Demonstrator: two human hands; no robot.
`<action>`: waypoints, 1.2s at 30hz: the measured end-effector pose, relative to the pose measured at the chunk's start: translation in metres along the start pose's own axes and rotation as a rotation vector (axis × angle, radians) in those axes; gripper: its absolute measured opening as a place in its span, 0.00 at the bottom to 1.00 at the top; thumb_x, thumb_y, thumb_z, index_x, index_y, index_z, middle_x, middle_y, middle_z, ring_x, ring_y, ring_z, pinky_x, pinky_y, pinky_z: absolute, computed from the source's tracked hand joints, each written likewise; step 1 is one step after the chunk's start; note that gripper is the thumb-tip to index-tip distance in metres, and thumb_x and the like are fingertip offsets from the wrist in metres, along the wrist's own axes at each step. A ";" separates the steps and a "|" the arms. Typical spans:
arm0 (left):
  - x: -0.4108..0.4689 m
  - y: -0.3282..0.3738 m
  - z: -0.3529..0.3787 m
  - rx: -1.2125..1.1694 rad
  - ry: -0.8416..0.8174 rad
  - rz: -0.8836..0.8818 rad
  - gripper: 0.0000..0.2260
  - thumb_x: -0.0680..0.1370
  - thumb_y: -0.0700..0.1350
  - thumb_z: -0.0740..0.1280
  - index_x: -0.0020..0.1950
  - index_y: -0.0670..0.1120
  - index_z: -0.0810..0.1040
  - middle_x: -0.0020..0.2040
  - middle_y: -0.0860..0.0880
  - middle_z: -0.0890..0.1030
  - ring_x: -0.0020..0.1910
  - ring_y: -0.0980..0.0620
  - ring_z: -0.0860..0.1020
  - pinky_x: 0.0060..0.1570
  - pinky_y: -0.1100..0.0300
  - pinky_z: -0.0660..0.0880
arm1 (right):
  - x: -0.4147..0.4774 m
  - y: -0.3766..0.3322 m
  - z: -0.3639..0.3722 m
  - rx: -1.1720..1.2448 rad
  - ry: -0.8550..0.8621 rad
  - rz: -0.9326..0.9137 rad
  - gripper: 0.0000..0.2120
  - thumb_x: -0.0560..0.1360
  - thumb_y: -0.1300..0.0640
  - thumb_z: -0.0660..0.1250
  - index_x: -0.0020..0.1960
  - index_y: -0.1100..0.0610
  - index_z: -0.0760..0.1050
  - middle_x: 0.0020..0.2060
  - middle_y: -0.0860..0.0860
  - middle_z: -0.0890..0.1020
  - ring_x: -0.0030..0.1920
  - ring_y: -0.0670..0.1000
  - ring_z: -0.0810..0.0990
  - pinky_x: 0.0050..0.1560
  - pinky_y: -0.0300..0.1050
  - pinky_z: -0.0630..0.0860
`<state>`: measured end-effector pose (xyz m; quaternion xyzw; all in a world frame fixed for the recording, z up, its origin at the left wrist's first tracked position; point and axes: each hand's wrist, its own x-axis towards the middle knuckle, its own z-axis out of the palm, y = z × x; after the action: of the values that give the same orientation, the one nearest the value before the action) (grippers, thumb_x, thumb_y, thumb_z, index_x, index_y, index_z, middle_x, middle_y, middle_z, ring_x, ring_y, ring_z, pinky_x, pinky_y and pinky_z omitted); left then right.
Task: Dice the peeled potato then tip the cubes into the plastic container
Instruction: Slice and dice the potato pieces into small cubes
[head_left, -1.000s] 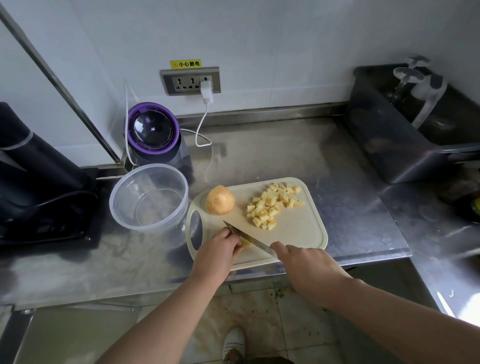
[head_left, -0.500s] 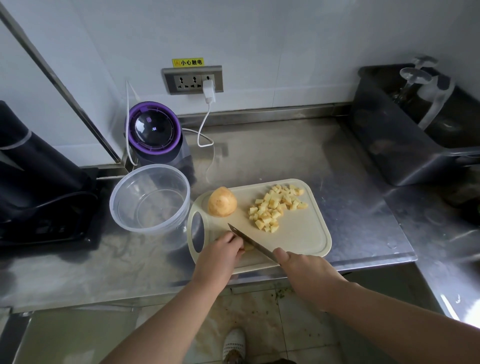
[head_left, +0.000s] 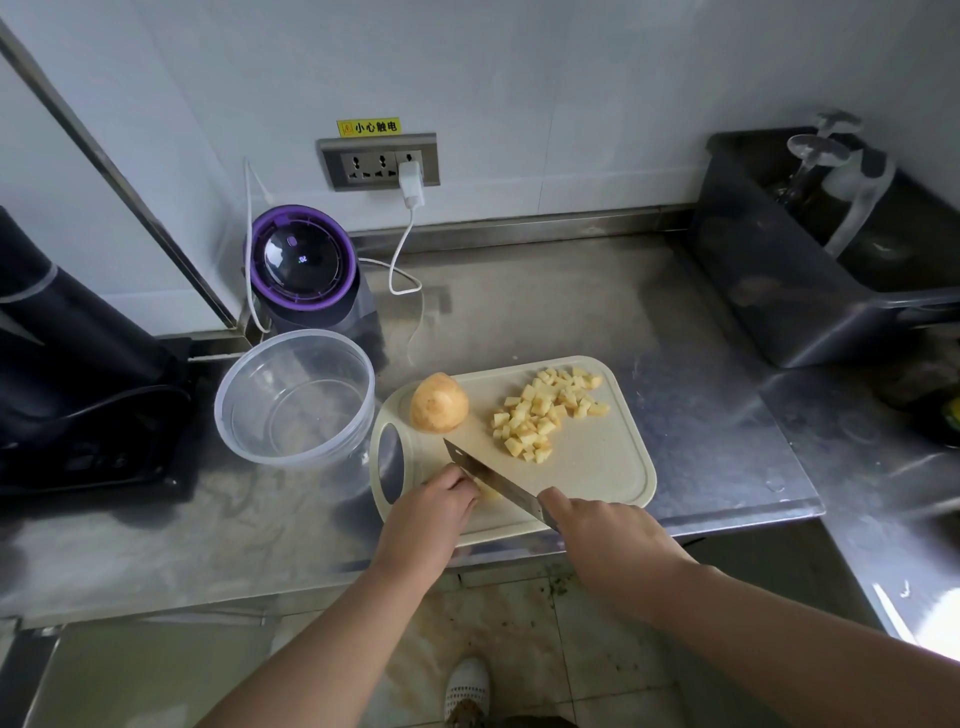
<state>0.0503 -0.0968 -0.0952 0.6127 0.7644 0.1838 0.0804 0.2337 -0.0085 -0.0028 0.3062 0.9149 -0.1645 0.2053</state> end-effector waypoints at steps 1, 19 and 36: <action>0.000 0.000 0.000 0.007 -0.002 0.000 0.04 0.75 0.43 0.70 0.48 0.46 0.84 0.50 0.53 0.81 0.40 0.52 0.82 0.37 0.57 0.81 | 0.000 -0.001 0.000 0.012 0.000 0.001 0.23 0.78 0.65 0.62 0.67 0.50 0.59 0.45 0.49 0.76 0.38 0.47 0.75 0.39 0.40 0.74; -0.003 -0.004 -0.001 0.052 -0.014 0.074 0.12 0.63 0.38 0.80 0.43 0.47 0.84 0.42 0.55 0.80 0.33 0.55 0.80 0.29 0.66 0.75 | 0.008 -0.004 0.007 0.036 -0.039 0.028 0.24 0.78 0.65 0.63 0.69 0.51 0.58 0.44 0.50 0.76 0.40 0.48 0.77 0.38 0.39 0.75; -0.004 -0.008 0.000 0.119 -0.059 0.063 0.15 0.61 0.40 0.81 0.44 0.49 0.83 0.44 0.54 0.80 0.32 0.54 0.80 0.26 0.63 0.76 | -0.001 -0.016 0.000 0.016 -0.036 0.005 0.23 0.79 0.65 0.60 0.70 0.53 0.57 0.43 0.50 0.74 0.40 0.49 0.77 0.42 0.43 0.77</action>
<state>0.0440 -0.1017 -0.0981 0.6451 0.7518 0.1226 0.0605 0.2242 -0.0205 0.0003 0.3071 0.9089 -0.1768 0.2197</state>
